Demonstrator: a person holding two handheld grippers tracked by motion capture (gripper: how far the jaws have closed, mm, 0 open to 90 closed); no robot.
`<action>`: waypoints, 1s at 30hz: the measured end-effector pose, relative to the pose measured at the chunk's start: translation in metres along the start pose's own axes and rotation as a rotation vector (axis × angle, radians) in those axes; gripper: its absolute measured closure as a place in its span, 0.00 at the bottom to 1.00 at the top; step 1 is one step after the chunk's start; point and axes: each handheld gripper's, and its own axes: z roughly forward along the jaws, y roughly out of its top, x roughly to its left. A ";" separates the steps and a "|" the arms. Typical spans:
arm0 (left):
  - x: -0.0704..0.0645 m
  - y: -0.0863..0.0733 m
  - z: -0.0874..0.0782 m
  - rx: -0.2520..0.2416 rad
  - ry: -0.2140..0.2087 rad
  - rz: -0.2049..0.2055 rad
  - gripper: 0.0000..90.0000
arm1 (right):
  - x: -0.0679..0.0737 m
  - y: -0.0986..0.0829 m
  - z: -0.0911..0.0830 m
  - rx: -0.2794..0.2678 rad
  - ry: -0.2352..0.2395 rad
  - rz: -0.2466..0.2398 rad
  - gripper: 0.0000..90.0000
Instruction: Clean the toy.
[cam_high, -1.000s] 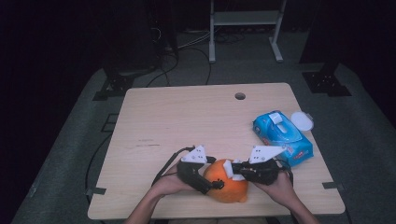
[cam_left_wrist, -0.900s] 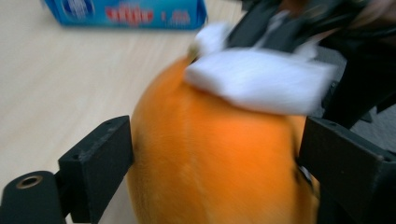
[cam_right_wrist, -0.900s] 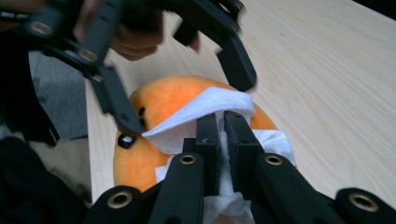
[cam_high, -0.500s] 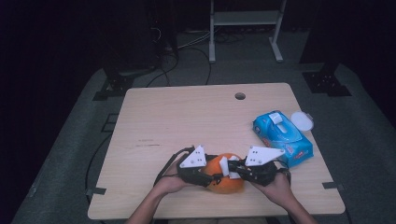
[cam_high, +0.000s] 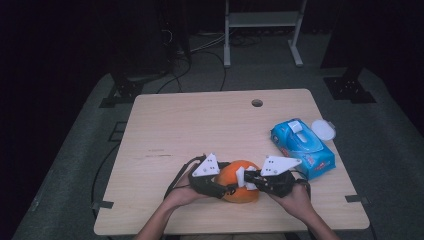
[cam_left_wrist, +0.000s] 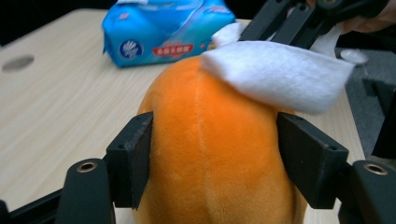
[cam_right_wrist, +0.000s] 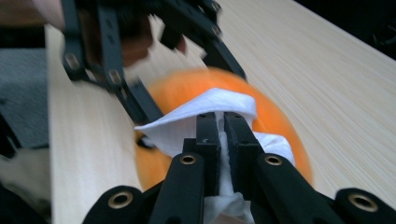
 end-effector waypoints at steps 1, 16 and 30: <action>-0.003 0.002 0.001 -0.002 0.002 0.028 0.35 | 0.002 0.003 0.000 -0.016 0.014 -0.001 0.94; -0.018 0.005 0.007 0.003 -0.039 0.139 0.34 | -0.001 0.000 -0.008 -0.022 0.033 -0.004 0.94; -0.008 -0.006 -0.003 0.027 -0.058 0.098 0.37 | 0.000 -0.001 -0.010 -0.011 0.038 -0.006 0.94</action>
